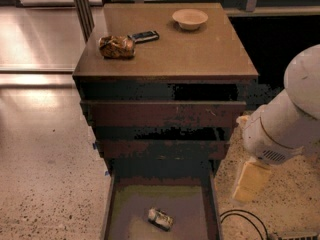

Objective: Pick 7up can from bottom drawer and place on counter

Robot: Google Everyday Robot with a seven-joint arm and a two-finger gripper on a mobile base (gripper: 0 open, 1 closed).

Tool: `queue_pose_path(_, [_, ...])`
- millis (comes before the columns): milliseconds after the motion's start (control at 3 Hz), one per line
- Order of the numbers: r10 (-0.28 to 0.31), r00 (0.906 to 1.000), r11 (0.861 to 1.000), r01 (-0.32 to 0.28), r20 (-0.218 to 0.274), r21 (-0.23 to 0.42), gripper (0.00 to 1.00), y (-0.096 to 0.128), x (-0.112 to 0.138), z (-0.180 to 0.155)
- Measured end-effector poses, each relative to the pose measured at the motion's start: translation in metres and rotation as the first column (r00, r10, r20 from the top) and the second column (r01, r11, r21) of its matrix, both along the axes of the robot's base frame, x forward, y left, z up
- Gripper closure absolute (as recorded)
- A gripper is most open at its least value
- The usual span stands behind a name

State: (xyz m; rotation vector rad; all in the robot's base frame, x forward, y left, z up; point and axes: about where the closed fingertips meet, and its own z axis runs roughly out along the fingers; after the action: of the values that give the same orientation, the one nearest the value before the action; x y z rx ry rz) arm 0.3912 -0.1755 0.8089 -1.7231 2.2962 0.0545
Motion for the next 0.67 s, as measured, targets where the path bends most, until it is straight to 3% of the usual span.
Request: queue_pose_path(667, [0.046, 0.9988, 0.999, -0.045, -0.016, 0.018, 0.00, 0.034, -0.003, -0.088])
